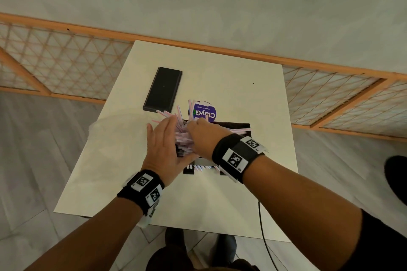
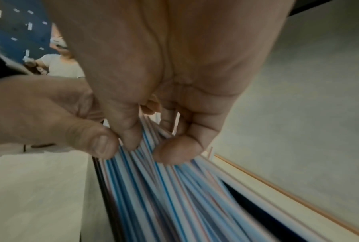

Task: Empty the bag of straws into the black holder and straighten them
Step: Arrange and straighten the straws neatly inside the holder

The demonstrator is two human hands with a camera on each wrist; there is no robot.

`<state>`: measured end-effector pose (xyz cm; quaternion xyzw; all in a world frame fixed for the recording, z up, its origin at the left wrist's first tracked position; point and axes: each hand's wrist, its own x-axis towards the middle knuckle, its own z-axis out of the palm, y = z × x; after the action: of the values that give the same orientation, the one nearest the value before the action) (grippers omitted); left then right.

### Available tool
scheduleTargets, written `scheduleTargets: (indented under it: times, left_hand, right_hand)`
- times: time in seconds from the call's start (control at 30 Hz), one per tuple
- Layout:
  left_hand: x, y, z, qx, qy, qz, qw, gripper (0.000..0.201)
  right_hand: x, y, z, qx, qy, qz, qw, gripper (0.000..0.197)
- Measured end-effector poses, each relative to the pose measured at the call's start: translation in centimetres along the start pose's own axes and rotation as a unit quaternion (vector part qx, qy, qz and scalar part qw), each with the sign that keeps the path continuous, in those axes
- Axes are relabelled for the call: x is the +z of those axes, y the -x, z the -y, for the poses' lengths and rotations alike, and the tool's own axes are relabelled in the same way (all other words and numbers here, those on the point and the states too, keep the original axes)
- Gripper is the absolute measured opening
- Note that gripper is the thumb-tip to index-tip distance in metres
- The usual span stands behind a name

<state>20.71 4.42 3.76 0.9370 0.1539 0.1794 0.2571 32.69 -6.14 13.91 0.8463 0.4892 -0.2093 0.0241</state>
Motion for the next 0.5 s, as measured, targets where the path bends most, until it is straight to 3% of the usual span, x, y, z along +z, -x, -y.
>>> scheduleTargets:
  times: [0.13, 0.33, 0.5]
  left_hand:
    - [0.5, -0.1, 0.0, 0.059, -0.041, 0.007, 0.997, 0.099]
    - [1.5, -0.4, -0.5, 0.088, -0.099, 0.039, 0.99, 0.085]
    - [1.8, -1.1, -1.0, 0.102, -0.14, 0.064, 0.983, 0.084]
  right_hand:
    - [-0.7, 1.3, -1.9, 0.015, -0.097, -0.01, 0.995, 0.043]
    - [-1.9, 0.9, -6.1, 0.085, -0.158, -0.115, 0.977, 0.021]
    - [-0.9, -1.9, -7.2, 0.127, -0.159, -0.05, 0.978, 0.03]
